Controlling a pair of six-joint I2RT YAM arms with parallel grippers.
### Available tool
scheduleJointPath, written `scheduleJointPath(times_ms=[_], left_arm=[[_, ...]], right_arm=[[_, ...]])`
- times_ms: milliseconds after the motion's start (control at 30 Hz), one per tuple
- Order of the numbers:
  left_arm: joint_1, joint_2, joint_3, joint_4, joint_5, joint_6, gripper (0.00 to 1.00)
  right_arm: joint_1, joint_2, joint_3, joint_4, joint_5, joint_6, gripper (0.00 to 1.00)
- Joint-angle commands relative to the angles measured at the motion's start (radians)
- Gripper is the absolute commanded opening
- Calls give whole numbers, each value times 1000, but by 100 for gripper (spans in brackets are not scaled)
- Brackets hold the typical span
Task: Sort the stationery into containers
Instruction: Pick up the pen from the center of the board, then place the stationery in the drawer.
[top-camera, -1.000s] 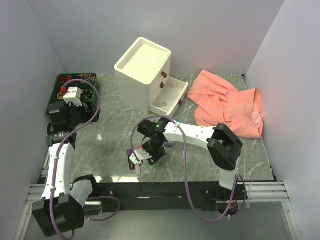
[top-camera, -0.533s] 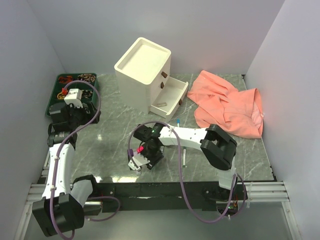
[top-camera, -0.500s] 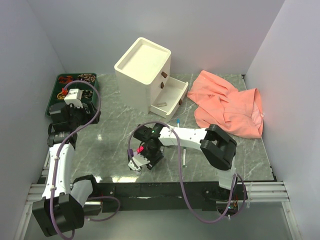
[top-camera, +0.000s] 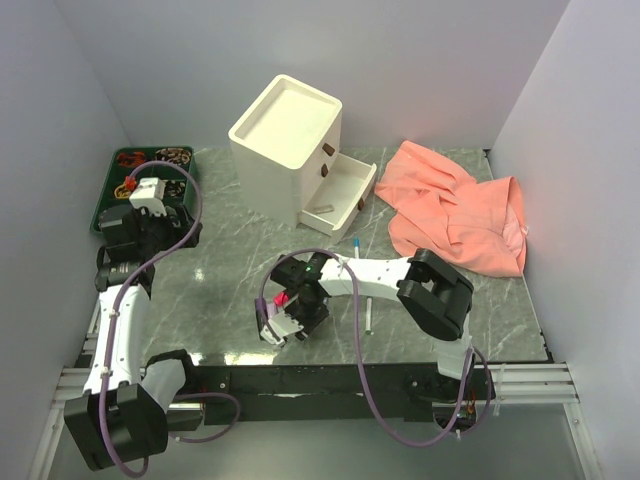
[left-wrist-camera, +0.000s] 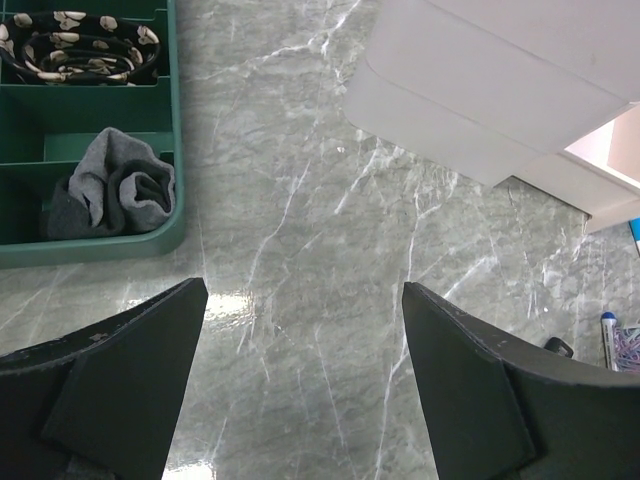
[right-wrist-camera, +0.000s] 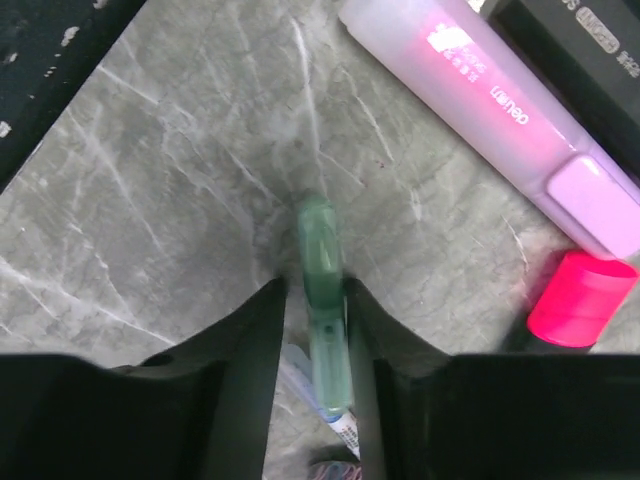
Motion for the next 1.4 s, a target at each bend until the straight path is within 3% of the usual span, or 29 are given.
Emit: scheduleJointPath(times_ms=[0, 67, 100, 200, 433, 567, 700, 900, 1167, 1367], left_arm=[[3, 10, -7, 49, 8, 1, 86], [3, 14, 2, 43, 8, 1, 86], [5, 17, 8, 32, 10, 4, 86], [3, 25, 30, 15, 10, 17, 85], [5, 42, 97, 18, 13, 3, 85], [5, 71, 143, 29, 21, -17, 85], [5, 111, 202, 20, 38, -11, 85], [5, 175, 289, -3, 24, -8, 85], [9, 243, 330, -6, 24, -5, 85], [13, 296, 373, -5, 22, 3, 85]], right_arm=[[4, 7, -8, 14, 6, 11, 31], [4, -4, 15, 0, -3, 31, 24], [4, -9, 50, -11, -4, 37, 14], [-8, -29, 140, -54, -12, 76, 8], [-142, -24, 400, -85, -66, 297, 6], [-351, 45, 550, -50, -171, 508, 4], [-489, 57, 546, 33, -245, 684, 3], [-606, 89, 554, 87, -285, 754, 2], [-660, 194, 639, 136, -239, 765, 5], [-672, 180, 551, 233, -170, 722, 6]])
